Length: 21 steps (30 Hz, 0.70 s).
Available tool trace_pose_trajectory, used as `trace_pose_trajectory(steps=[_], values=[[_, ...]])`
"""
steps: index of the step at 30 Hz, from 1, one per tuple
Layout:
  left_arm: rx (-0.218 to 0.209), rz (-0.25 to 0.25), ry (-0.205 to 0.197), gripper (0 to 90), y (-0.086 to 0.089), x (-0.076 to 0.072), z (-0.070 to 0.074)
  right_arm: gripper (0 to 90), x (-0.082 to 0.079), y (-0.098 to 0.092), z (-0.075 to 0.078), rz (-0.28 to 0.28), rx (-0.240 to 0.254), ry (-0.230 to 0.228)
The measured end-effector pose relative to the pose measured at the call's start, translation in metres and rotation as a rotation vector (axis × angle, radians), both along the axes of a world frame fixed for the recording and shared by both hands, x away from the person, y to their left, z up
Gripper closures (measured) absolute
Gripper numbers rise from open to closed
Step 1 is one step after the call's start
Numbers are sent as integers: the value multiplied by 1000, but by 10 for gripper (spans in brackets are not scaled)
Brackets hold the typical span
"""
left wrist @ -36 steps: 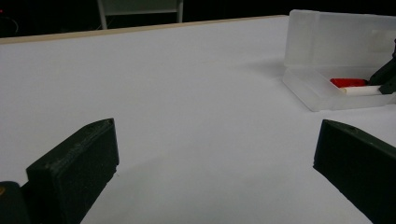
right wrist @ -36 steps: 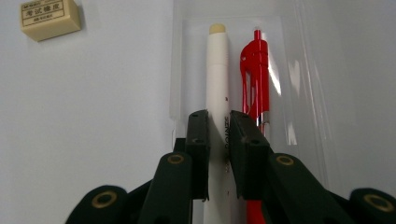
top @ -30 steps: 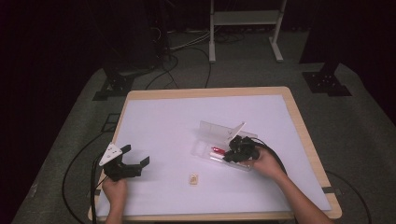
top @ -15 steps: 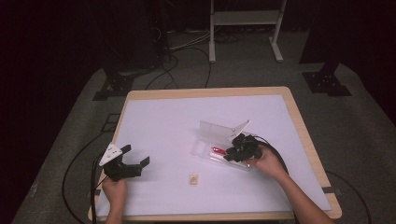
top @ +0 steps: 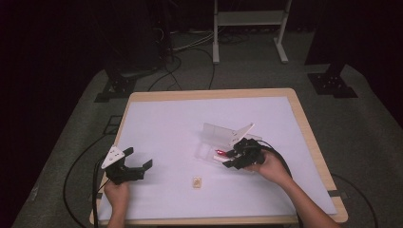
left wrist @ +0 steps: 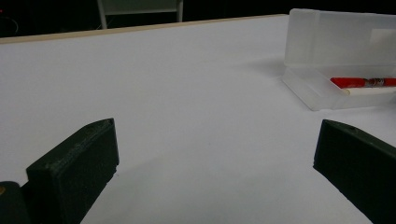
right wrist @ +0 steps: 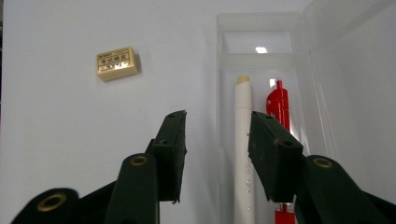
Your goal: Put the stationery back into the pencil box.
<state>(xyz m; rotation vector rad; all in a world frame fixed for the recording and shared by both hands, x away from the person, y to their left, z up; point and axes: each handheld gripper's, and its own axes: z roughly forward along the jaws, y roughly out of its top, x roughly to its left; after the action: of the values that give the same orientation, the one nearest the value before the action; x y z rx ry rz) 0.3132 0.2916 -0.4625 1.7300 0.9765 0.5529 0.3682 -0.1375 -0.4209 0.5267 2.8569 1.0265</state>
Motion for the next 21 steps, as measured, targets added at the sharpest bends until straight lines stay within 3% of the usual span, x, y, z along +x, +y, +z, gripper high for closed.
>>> trace_pose_trajectory(steps=[10,21], values=[[4,-2,1,0,0,0,0,505,-10,12,6,40,41,1],[6,-3,2,0,-1,0,0,450,-15,31,4,87,46,16]])
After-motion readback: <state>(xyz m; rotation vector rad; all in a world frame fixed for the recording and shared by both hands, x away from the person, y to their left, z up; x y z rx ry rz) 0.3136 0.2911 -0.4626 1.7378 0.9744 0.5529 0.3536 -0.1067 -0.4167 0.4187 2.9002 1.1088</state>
